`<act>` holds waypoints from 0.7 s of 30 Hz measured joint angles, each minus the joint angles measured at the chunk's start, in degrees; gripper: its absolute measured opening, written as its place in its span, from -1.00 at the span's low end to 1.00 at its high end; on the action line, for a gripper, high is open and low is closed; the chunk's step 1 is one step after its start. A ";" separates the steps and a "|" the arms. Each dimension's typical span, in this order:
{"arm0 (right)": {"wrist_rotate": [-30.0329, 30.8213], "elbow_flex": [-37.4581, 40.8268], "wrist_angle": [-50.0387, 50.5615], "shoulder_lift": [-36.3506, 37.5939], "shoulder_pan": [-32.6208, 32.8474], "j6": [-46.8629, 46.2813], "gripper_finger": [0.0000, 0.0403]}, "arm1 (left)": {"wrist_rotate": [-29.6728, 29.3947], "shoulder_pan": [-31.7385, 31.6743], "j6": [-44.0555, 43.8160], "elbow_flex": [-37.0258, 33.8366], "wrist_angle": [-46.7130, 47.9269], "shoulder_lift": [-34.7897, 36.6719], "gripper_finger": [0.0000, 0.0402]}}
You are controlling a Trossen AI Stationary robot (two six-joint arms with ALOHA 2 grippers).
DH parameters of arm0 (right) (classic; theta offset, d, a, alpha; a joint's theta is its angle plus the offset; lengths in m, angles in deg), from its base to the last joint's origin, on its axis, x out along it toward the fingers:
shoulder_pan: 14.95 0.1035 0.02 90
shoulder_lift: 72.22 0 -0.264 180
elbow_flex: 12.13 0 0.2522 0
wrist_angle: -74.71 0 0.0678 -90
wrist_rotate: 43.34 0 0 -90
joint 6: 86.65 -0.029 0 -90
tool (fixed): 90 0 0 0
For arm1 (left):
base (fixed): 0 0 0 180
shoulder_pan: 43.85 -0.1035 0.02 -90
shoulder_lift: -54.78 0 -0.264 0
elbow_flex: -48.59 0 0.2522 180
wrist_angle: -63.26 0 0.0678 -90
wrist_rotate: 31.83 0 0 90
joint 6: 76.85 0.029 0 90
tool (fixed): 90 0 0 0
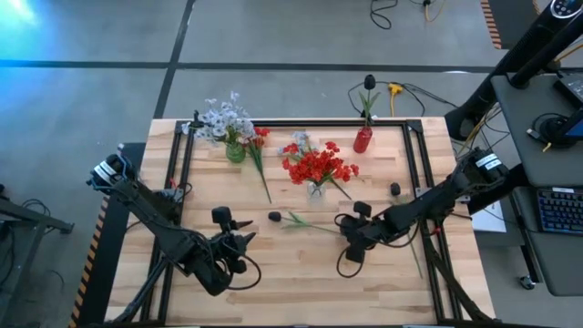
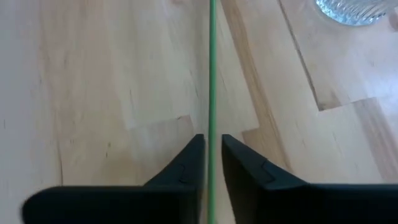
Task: Sort flowers into vase by color
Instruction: Put the left black flower into the red vase
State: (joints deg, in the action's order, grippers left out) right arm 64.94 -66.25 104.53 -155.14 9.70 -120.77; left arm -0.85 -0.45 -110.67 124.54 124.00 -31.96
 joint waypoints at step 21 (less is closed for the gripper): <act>8.72 -0.58 -34.49 -12.04 -4.11 15.27 -0.20 | -3.21 0.00 1.31 0.00 -0.04 0.09 -0.27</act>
State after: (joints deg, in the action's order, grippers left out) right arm 73.66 -66.83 70.04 -167.18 5.58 -105.50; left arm -4.06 -0.45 -109.36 124.54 123.96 -31.87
